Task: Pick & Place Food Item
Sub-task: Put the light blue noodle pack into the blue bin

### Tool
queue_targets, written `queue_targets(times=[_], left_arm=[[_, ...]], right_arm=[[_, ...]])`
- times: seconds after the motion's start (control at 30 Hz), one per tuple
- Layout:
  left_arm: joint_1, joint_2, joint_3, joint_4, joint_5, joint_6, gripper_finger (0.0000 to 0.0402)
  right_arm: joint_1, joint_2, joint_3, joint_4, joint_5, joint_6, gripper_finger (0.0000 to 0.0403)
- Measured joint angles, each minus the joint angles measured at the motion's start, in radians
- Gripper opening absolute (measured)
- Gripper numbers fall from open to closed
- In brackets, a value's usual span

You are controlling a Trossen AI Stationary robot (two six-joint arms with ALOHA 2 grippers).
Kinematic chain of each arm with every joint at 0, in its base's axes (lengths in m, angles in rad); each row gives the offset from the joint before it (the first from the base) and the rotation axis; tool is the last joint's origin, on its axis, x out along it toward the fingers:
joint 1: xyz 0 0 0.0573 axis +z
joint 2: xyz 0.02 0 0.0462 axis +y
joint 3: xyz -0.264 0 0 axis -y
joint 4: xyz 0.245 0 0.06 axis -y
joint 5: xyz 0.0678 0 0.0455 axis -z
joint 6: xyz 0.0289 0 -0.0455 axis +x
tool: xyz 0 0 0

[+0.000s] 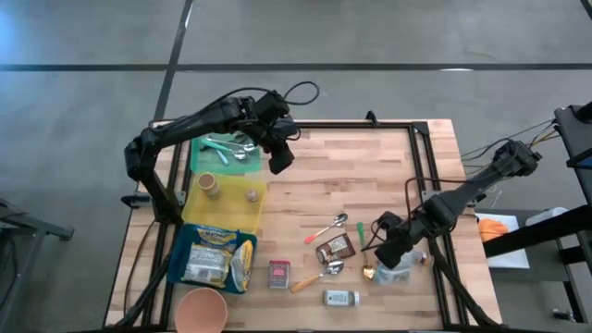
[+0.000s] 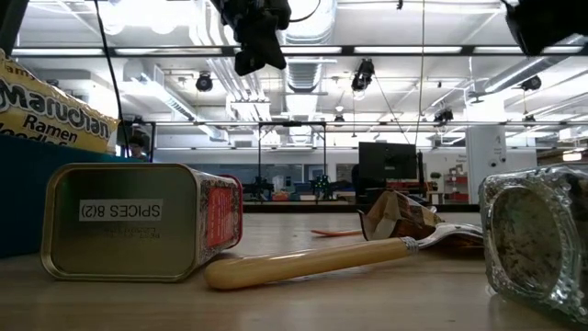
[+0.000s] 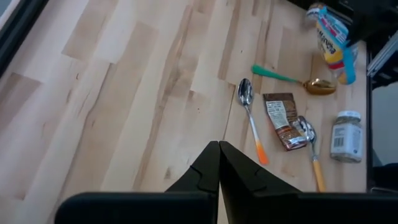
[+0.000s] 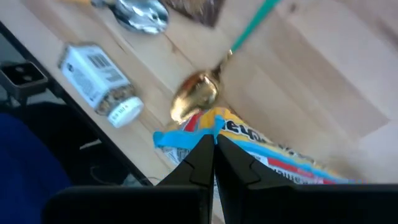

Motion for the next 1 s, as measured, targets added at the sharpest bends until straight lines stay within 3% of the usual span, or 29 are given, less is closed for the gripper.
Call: queue_targets(times=[0.2,0.5,0.77,1.0], left_arm=[[0.000,0.000,0.000,0.000,-0.005,-0.038,0.0042],[-0.018,0.000,0.000,0.001,-0.011,-0.048,0.0166],[-0.076,0.000,0.000,0.050,-0.016,-0.065,0.0263],[-0.156,0.001,0.000,0.163,-0.180,-0.104,0.0293]], right_arm=[[-0.014,0.000,0.071,-0.056,0.084,-0.028,0.0008],[-0.057,0.000,0.179,-0.128,0.231,-0.089,0.0008],[-0.163,-0.002,0.301,-0.196,0.470,-0.187,0.0008],[-0.307,-0.002,0.370,-0.189,0.570,-0.325,0.0008]])
